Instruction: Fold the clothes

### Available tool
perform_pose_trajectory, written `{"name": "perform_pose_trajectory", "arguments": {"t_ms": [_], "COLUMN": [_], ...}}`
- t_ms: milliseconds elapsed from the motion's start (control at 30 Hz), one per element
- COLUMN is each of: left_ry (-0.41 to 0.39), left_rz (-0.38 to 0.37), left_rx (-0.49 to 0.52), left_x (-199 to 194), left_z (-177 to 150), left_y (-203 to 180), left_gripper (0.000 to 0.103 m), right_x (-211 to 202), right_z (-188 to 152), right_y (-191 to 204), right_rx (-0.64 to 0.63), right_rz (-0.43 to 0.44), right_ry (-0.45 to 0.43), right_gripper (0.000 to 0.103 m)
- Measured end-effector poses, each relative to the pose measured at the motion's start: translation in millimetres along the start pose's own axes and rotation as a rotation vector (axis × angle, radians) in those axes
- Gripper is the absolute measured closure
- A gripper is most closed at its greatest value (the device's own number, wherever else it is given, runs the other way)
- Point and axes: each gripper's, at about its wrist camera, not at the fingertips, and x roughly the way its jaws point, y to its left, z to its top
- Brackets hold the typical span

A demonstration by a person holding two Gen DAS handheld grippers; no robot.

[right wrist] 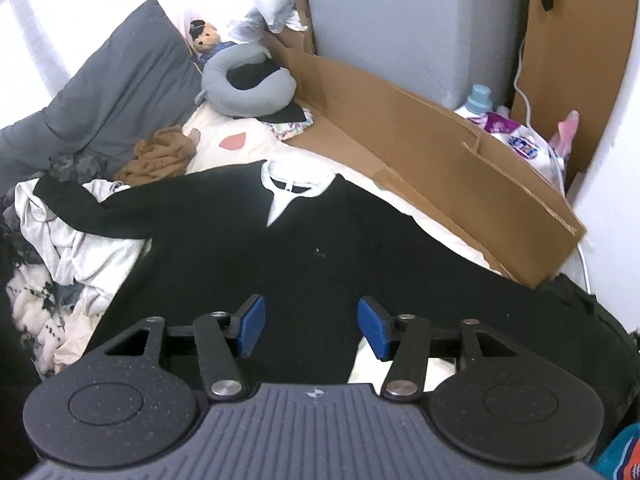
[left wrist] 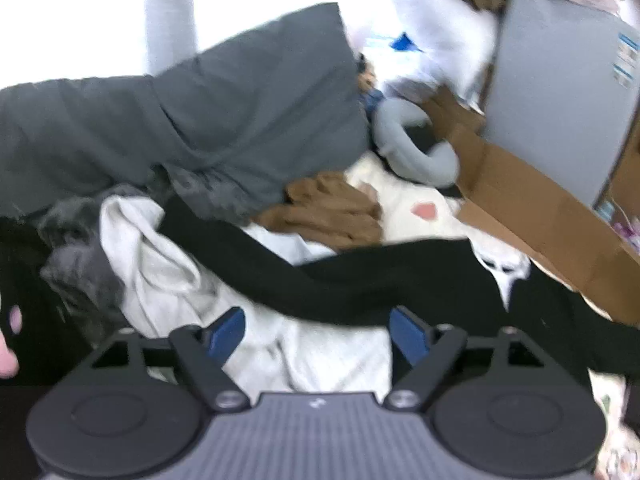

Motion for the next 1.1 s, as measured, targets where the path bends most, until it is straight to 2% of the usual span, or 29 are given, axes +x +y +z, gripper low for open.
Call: {"name": "perform_pose_trajectory", "arguments": {"t_ms": [333,633,733,900,1000,1100], "left_ry": [-0.038,-0.074,-0.061,0.007,0.064,0.085], "left_rz": [0.082,0.164,0.181,0.189,0.240,0.229], "left_rx": [-0.039,-0.006,0.013,-0.023,-0.042,-0.056], "left_x": [70.2,128.8,151.8,188.9,211.3,222.9], "left_z": [42.6,71.5,79.4,85.1,82.3,79.2], "left_y": [49.8,81.7,90.2,108.8,119.2,124.7], "left_gripper": [0.018,0.019,0.019,0.019,0.020,0.022], "right_x": [49.4,102.0,118.4,141.1,153.5,161.8], "right_z": [16.2,1.2,-6.1,-15.2,-21.7,-29.9], "right_y": [8.2,1.0,1.1,-2.0,-4.4,-4.9], "right_rx": [-0.006,0.048,0.056,0.073,0.081,0.072], "right_rz": [0.009,0.012,0.014,0.014,0.010,0.004], "right_ry": [0.047,0.073,0.086,0.097,0.109,0.134], "right_gripper": [0.041,0.041,0.041,0.041,0.041,0.041]}}
